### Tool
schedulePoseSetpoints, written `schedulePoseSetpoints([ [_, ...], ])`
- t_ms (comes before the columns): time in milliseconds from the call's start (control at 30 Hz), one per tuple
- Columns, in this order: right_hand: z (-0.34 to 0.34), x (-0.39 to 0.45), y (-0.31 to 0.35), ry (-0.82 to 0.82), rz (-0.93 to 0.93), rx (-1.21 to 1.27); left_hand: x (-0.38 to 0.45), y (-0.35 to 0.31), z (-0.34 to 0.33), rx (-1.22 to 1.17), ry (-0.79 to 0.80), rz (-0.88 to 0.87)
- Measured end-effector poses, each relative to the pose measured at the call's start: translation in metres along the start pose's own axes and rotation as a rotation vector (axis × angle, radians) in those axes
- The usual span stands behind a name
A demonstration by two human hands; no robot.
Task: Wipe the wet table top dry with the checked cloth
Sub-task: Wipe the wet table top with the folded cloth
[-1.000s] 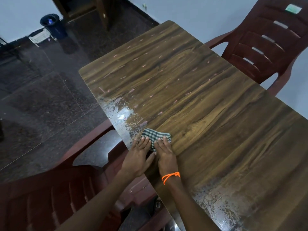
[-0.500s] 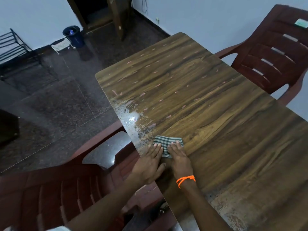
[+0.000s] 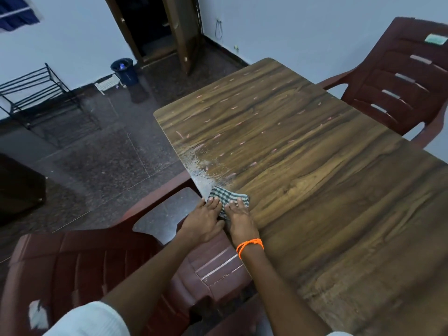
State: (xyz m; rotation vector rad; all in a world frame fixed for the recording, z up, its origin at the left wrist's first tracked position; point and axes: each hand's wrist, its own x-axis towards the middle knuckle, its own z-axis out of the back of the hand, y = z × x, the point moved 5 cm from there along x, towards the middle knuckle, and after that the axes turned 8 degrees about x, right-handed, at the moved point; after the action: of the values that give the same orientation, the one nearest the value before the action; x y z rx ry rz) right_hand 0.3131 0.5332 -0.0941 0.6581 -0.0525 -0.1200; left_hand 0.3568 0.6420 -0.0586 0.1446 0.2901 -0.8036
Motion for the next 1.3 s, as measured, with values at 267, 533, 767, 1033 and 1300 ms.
schedulePoseSetpoints([
  [267, -0.004, -0.033, 0.013, -0.012, -0.05, -0.019, -0.021, -0.011, 0.003, 0.061, 0.144, 0.004],
  [533, -0.019, -0.006, 0.035, -0.114, -0.191, 0.009, 0.016, 0.026, 0.011, 0.065, 0.055, -0.085],
  [767, -0.048, 0.045, 0.07, -0.319, -0.475, 0.059, 0.047, 0.1, 0.013, 0.068, -0.026, -0.349],
  [1033, -0.041, 0.037, 0.085, -0.436, -0.699, 0.125, 0.044, 0.11, 0.017, 0.198, 0.017, -0.63],
  [1300, -0.043, 0.025, 0.081, -0.538, -0.803, 0.067, 0.043, 0.099, 0.016, 0.264, 0.021, -0.712],
])
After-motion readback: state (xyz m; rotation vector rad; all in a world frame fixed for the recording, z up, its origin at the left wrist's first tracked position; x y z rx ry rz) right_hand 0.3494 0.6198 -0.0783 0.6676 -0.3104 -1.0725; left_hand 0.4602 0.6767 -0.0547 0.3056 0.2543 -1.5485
